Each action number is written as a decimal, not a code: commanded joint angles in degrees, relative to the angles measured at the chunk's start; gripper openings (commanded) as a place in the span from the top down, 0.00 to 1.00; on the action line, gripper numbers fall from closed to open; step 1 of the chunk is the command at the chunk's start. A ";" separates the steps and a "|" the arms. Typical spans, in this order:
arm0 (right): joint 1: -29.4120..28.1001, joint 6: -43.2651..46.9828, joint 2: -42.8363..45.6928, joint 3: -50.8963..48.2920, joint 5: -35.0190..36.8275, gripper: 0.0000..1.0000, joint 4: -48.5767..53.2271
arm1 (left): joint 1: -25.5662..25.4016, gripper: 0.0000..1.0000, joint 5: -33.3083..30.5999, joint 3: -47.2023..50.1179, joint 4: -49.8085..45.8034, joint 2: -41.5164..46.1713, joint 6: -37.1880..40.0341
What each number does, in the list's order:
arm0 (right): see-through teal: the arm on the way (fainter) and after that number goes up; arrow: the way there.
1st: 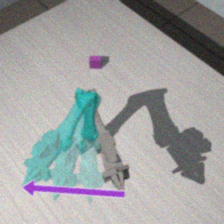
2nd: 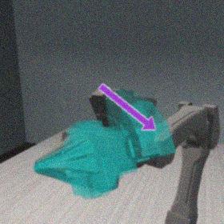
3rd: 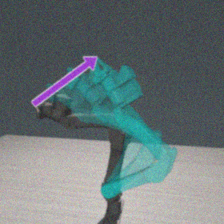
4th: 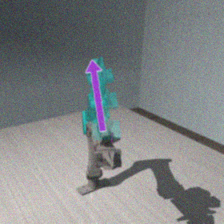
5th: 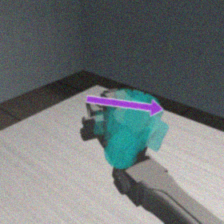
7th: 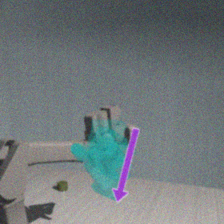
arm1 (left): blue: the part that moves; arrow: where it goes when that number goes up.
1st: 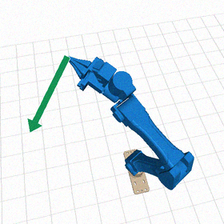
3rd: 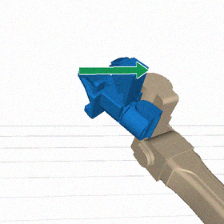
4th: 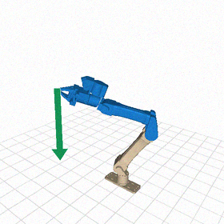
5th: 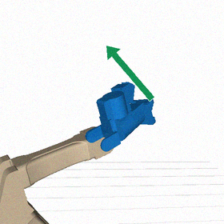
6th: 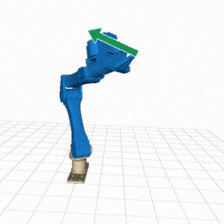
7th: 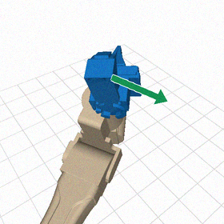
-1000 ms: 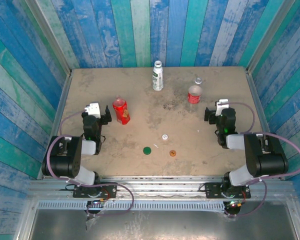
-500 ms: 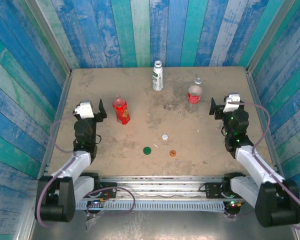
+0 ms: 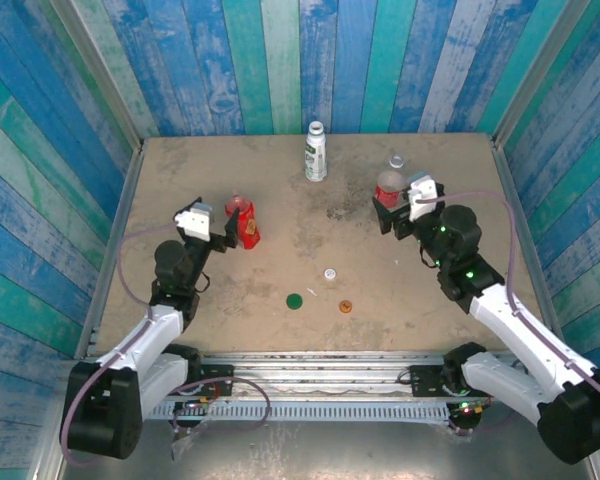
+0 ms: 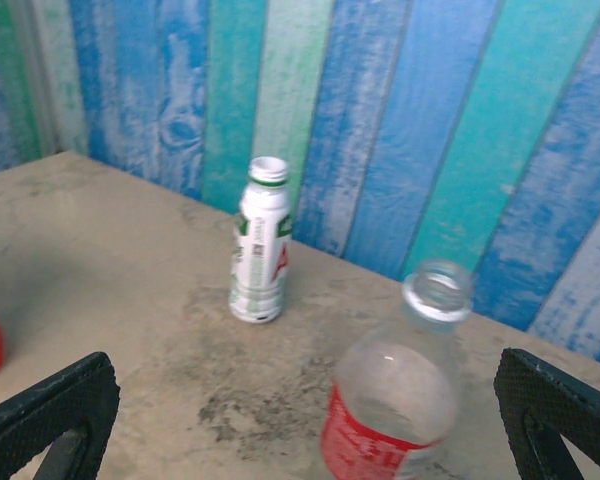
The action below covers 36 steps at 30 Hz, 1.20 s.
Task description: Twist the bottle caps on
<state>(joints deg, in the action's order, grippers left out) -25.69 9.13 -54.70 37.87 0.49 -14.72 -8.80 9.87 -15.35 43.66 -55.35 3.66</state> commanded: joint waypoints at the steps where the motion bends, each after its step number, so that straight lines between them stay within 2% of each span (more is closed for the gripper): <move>1: -3.52 3.67 -2.48 2.46 -0.68 0.00 3.37 | -0.24 0.06 8.21 -2.24 1.25 -3.14 1.69; 3: -5.14 3.81 -3.77 3.33 -0.45 0.00 3.57 | -0.20 0.06 10.60 -3.00 0.99 -4.64 2.20; 9: -8.22 5.38 -7.29 4.94 -0.14 0.00 3.16 | 0.23 0.06 11.47 -6.69 -2.65 -10.48 2.42; 18: -8.23 5.73 -9.64 4.12 0.81 0.00 2.07 | 2.11 0.06 10.00 -8.93 -4.41 -16.15 1.79; 26: -8.23 6.24 -10.76 4.23 1.17 0.00 1.58 | 2.21 0.06 9.94 -12.90 -12.37 -20.31 3.48; 32: -8.23 6.41 -11.90 4.31 1.27 0.00 1.45 | 2.21 0.01 9.77 -13.91 -16.23 -21.46 6.23; 36: -8.23 6.38 -12.49 4.67 1.35 0.00 1.45 | 2.21 0.08 10.95 -13.93 -16.70 -21.86 6.89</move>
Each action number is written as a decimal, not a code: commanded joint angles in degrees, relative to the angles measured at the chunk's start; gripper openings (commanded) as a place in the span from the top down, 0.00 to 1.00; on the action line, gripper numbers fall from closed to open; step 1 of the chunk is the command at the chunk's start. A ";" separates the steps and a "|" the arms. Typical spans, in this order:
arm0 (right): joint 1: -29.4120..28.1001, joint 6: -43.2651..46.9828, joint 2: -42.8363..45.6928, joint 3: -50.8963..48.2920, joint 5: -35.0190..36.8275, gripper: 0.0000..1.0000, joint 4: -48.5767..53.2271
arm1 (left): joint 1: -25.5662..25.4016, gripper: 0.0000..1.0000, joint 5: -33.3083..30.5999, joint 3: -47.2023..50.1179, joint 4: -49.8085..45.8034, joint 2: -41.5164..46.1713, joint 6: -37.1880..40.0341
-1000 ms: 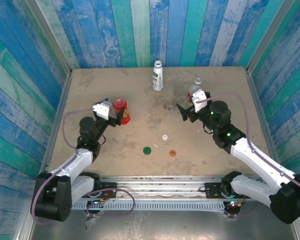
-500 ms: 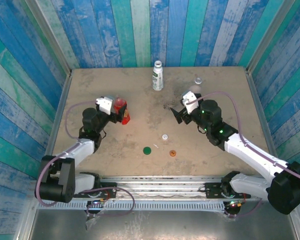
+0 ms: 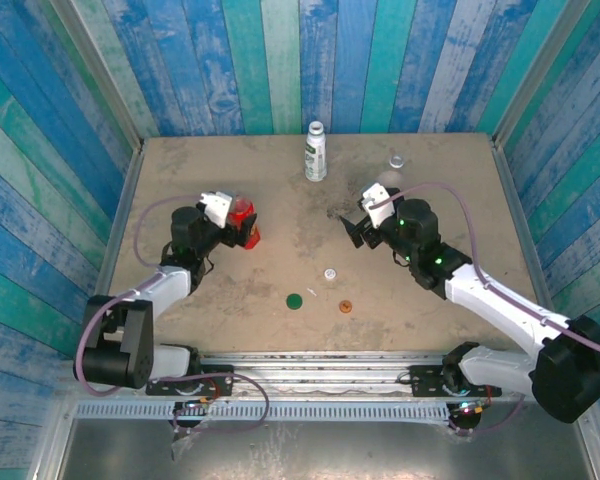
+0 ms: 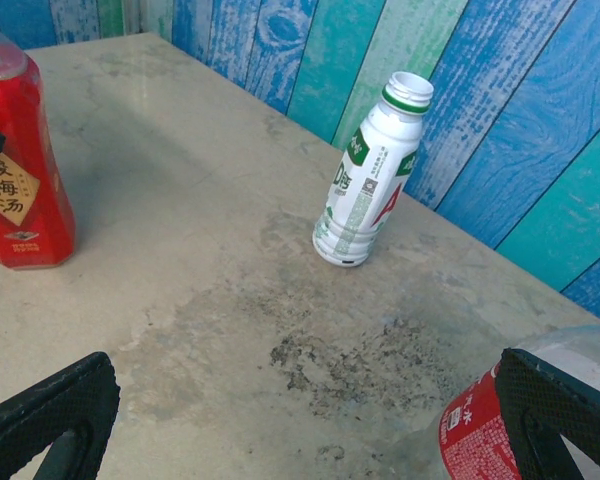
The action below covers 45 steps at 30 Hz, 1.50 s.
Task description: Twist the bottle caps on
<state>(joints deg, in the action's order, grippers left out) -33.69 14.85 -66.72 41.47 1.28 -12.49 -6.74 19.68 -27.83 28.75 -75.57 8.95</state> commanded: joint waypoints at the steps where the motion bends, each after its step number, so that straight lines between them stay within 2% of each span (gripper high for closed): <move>1: -0.23 0.69 -0.64 1.21 0.56 0.00 -0.73 | 0.15 0.11 1.71 -1.35 -1.69 -1.69 1.78; 3: -0.23 0.70 -1.03 1.39 0.52 0.00 -0.74 | 0.15 0.19 2.62 -1.41 -1.73 -1.70 2.04; 10: -0.23 -0.32 -1.93 1.55 0.57 0.00 -0.78 | 0.15 0.31 4.88 -1.17 -0.94 -1.32 2.17; 20: -0.23 -4.14 -3.94 2.05 1.06 0.00 -0.63 | -1.28 0.40 6.20 -1.56 -1.78 0.77 2.49; 26: -0.23 -7.77 -4.56 1.61 0.21 0.00 -1.45 | -7.17 0.38 7.24 -2.64 -2.52 2.24 2.38; 29: -0.23 -9.02 -4.91 1.39 -0.14 0.00 -1.69 | -9.99 0.38 9.78 -3.33 -1.27 1.36 1.51; 35: -0.23 -11.47 -3.81 0.21 0.64 0.00 -1.83 | -15.07 0.38 13.91 -5.19 4.71 -3.75 -2.25; 39: -0.23 -12.13 -2.70 -0.93 2.46 0.00 -1.71 | -19.89 0.37 13.42 -7.68 3.24 -7.39 -0.19; 45: -0.23 -12.12 -2.02 -1.22 3.34 0.00 -0.78 | -21.37 0.36 13.44 -10.13 1.45 -11.56 0.74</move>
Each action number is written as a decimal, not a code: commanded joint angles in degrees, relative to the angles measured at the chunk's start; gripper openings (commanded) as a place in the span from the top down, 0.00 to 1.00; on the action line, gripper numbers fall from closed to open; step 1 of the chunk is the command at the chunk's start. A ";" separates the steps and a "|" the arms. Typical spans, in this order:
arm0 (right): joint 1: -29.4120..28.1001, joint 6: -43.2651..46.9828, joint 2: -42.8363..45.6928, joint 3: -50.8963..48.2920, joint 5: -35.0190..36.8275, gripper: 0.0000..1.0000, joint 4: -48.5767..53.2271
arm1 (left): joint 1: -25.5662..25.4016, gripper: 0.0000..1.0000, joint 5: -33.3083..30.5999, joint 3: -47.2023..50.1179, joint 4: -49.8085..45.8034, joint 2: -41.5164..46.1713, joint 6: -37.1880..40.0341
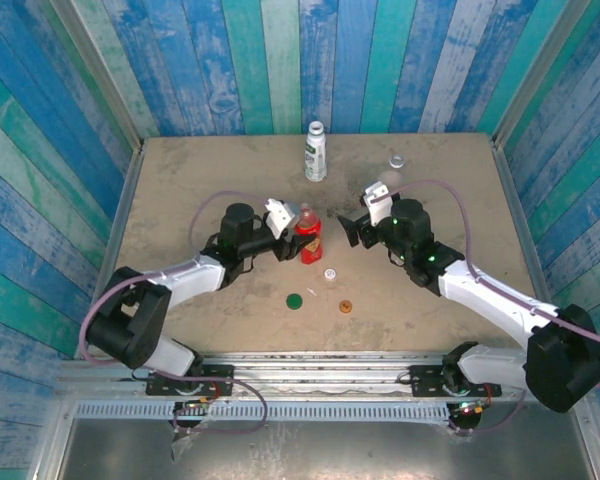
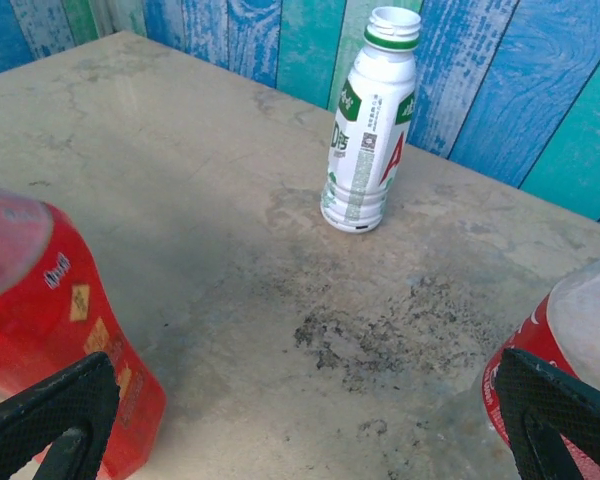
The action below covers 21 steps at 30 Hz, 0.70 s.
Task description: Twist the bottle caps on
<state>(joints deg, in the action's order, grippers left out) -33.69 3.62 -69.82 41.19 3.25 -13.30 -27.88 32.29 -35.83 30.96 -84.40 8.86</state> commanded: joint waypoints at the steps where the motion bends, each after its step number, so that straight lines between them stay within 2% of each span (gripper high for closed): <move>1: -0.23 -0.89 1.18 -1.15 1.36 0.00 0.01 | -0.25 0.37 0.86 -2.55 -1.55 -3.37 1.17; 12: -0.23 -0.70 2.44 -2.02 1.70 0.00 -0.15 | -0.41 0.33 0.48 -2.76 -0.71 -6.90 2.19; 15: -0.23 -0.97 3.44 -2.42 2.10 0.00 -0.16 | -0.39 0.25 0.57 -1.29 2.44 -6.65 1.51; 18: -0.23 -1.41 4.21 -2.59 2.36 0.00 0.01 | -0.42 0.15 -0.06 1.34 9.55 -6.48 -1.14; 21: -0.23 -1.82 4.58 -2.63 2.38 0.00 0.82 | -0.37 0.11 0.87 3.78 16.69 -7.12 -2.37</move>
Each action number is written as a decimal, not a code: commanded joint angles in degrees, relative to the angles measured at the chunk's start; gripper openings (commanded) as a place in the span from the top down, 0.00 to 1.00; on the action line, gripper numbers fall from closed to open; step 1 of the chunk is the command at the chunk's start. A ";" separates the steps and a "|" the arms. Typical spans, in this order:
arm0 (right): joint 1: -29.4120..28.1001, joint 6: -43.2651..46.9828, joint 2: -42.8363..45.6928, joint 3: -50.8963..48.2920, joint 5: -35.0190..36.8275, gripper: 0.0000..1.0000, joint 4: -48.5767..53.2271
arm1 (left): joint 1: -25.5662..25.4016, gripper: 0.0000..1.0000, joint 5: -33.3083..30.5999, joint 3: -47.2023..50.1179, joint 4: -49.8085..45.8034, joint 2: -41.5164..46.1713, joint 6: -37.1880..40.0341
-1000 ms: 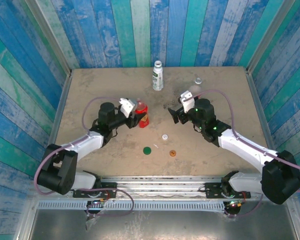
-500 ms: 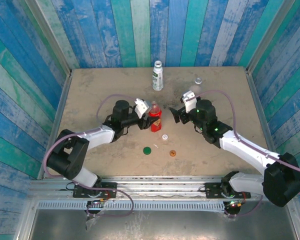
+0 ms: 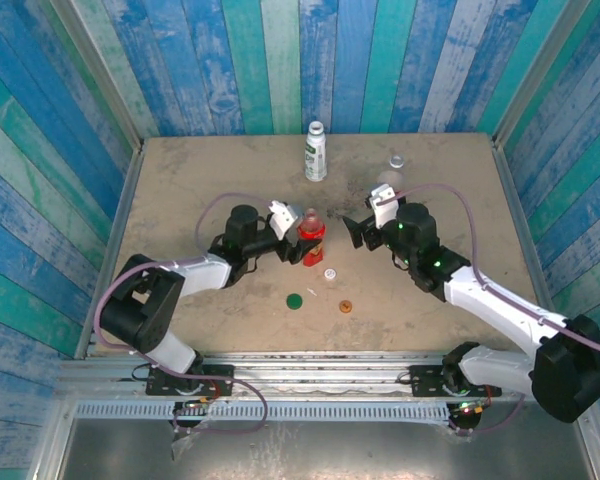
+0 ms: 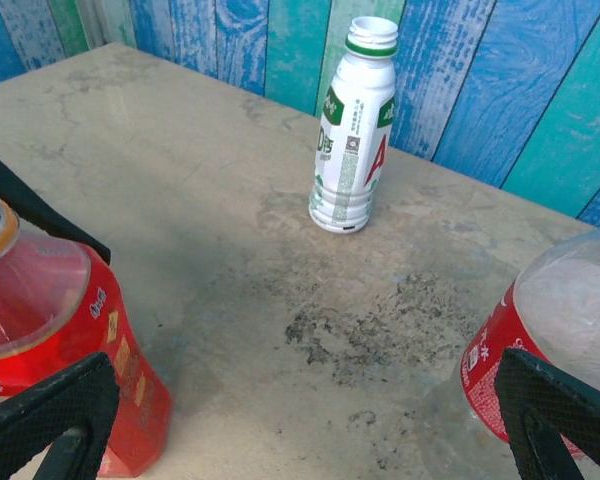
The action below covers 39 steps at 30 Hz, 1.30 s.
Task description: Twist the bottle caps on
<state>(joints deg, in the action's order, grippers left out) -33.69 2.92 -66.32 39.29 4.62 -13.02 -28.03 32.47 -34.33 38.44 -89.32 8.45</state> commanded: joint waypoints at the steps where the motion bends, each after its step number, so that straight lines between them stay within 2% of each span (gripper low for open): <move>1: -0.23 -1.28 1.17 -0.92 0.91 0.00 0.66 | -0.20 0.11 0.82 3.10 11.39 -2.53 -2.17; 10: -0.19 -3.61 1.02 -1.62 -0.82 0.00 0.82 | -0.21 0.12 2.42 8.48 30.87 -7.67 -4.34; 16: -0.23 -4.97 0.84 -1.53 -1.54 0.00 0.87 | -0.26 0.17 2.07 8.84 37.28 -11.42 -5.38; 21: -0.23 -5.79 1.36 -1.99 -1.56 0.00 1.59 | -0.20 0.23 2.48 7.71 38.70 -13.84 -6.57; 29: -0.23 -7.89 1.89 -3.85 -1.85 0.00 1.79 | -0.20 0.45 3.03 7.46 39.49 -14.55 -6.79; 36: -0.23 -10.86 3.36 -5.65 -1.41 0.00 2.87 | -0.19 0.47 3.59 7.03 36.21 -13.60 -5.58; 39: -0.23 -11.18 4.14 -5.56 -4.31 0.00 5.91 | -0.20 0.51 3.40 6.14 33.67 -13.34 -6.50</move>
<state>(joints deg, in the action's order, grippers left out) -33.67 -6.68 -63.61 34.11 2.92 -10.26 -28.03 35.09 -26.68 74.26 -102.41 1.74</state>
